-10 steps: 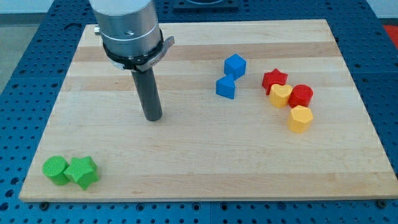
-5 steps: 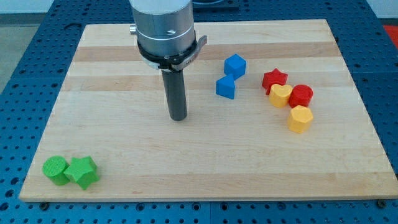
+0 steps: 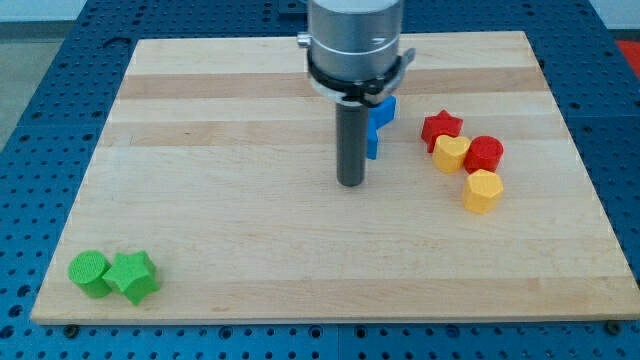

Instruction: Move blue triangle to the center

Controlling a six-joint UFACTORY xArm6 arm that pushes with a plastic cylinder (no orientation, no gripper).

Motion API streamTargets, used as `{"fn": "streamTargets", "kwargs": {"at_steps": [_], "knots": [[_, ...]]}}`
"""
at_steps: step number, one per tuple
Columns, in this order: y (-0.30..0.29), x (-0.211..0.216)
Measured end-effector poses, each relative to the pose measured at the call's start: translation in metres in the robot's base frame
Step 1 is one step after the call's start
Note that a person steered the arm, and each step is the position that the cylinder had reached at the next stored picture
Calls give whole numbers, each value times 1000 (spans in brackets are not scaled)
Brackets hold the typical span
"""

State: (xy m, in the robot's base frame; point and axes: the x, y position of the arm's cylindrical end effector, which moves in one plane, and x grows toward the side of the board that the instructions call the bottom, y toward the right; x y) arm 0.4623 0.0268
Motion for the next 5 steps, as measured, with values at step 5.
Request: {"fn": "streamTargets", "kwargs": {"at_steps": [5], "knots": [[39,-29]]}}
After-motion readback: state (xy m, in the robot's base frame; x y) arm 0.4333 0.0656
